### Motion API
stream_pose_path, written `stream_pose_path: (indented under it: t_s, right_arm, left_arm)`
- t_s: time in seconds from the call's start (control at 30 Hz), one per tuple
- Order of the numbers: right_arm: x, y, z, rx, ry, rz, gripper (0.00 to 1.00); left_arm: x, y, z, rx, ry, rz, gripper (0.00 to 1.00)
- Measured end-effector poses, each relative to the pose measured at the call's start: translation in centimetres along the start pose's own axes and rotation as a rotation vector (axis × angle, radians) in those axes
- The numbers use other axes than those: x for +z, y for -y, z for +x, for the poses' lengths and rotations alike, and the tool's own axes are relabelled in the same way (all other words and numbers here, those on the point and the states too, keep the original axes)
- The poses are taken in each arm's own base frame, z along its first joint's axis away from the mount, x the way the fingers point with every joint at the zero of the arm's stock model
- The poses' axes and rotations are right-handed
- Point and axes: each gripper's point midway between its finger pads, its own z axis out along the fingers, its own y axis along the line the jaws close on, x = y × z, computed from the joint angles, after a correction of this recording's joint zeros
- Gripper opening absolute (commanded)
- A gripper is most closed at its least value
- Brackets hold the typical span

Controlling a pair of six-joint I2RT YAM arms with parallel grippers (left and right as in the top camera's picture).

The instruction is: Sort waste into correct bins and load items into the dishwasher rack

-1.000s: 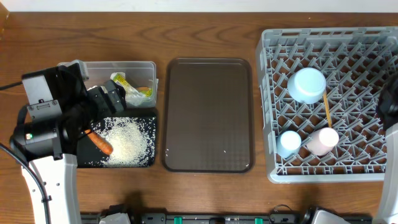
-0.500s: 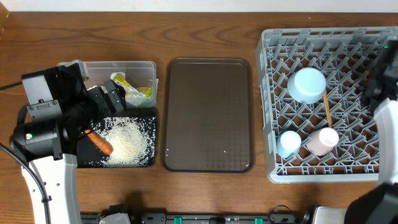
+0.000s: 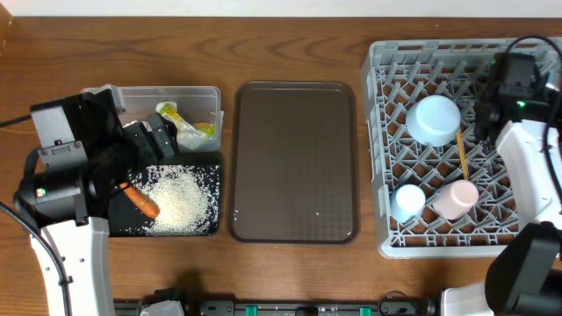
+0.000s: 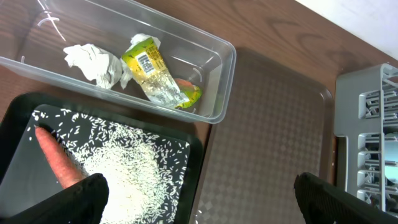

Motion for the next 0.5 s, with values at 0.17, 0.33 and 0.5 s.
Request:
stream_pose_path:
  t_s: [0.17,0.33,0.5]
  right_arm:
    - [-1.9,-1.4,-2.2,0.004,0.094,-0.047,0.12]
    - [-3.6,-2.5,-3.7,0.045,0.175,-0.103,0.13]
    - [-5.1,-3.3,-4.6,0.085,0.228,-0.14,0.16]
  left_arm:
    - [0.0,0.0,0.0,0.0,0.0,-0.001,0.98]
    - [0.0,0.0,0.0,0.0,0.0,-0.001,0.98]
    - [0.0,0.0,0.0,0.0,0.0,-0.001,0.98]
